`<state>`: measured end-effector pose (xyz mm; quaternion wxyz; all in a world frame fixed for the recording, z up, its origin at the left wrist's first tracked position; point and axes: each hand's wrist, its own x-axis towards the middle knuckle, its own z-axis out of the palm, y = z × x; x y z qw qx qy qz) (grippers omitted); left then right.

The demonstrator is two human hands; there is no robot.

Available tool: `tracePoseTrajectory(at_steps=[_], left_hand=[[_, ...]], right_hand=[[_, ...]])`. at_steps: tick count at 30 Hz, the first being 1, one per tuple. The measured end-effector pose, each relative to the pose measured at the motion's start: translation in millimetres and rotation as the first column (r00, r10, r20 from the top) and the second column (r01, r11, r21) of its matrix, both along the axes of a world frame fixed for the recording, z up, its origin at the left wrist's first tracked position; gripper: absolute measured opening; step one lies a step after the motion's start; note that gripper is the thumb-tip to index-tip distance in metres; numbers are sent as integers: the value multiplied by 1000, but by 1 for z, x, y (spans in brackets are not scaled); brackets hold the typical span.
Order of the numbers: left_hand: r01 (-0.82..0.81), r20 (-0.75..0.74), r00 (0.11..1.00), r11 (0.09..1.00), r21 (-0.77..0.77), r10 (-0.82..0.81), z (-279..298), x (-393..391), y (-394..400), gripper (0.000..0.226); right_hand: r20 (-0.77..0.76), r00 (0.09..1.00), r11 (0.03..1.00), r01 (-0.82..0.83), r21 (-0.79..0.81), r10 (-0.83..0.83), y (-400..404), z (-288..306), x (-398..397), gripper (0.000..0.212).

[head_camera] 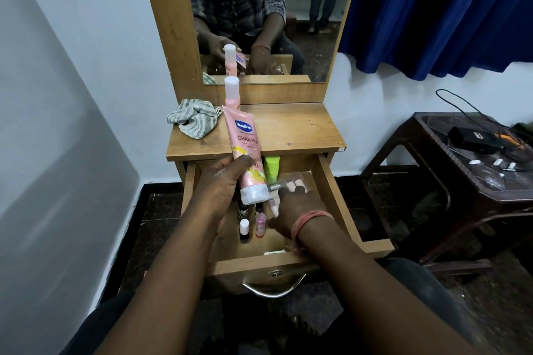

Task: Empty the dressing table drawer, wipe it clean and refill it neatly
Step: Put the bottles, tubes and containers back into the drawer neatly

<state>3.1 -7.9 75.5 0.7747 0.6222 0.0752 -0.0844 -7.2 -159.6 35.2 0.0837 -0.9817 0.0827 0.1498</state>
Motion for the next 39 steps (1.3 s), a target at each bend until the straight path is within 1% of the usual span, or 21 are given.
tracePoseTrajectory(at_steps=[1,3,9,15,17,19,21,23,25,27,29,31,37,39], left_hand=[[-6,5,1000,1000,2,6,-1,0,0,18],[-15,14,1000,1000,3,15,-2,1,1,19],[-17,11,1000,1000,11,17,-3,4,2,18],[-26,11,1000,1000,1,26,0,1,1,16],[-27,8,1000,1000,-4,27,0,1,1,16],[-25,6,1000,1000,-9,25,1,2,1,16],[-30,9,1000,1000,-7,30,1,3,1,16],[-31,10,999,1000,-5,31,1,3,1,16],[-33,8,999,999,-4,33,1,3,2,17],[-36,6,999,999,-11,36,0,3,3,19],[-36,5,999,999,-16,36,0,4,4,21],[-35,1,999,999,-15,35,-1,5,3,20],[-39,-9,999,999,-16,39,-3,7,4,14],[-42,-9,999,999,-14,42,-2,6,4,13]], right_hand=[[-4,1000,1000,-1,-10,1,2,-2,-1,74],[-18,1000,999,14,-39,-15,2,-5,-1,76],[-94,986,990,142,3,-141,0,-3,8,86],[-81,971,974,223,-22,-224,7,-7,11,93],[-26,974,975,222,-31,-223,6,-6,15,92],[106,969,975,222,33,-224,-1,-2,23,84],[189,951,960,212,181,-245,-8,2,33,66],[186,943,919,204,337,-278,-10,2,41,53],[179,926,849,209,486,-331,-8,-1,46,48],[195,905,785,202,586,-379,-5,-3,50,42],[214,889,750,190,634,-406,-5,-4,52,35],[236,884,739,162,654,-403,-5,-5,53,33],[267,898,777,118,618,-349,-1,-5,51,38],[247,890,750,144,645,-383,-1,-4,51,36]])
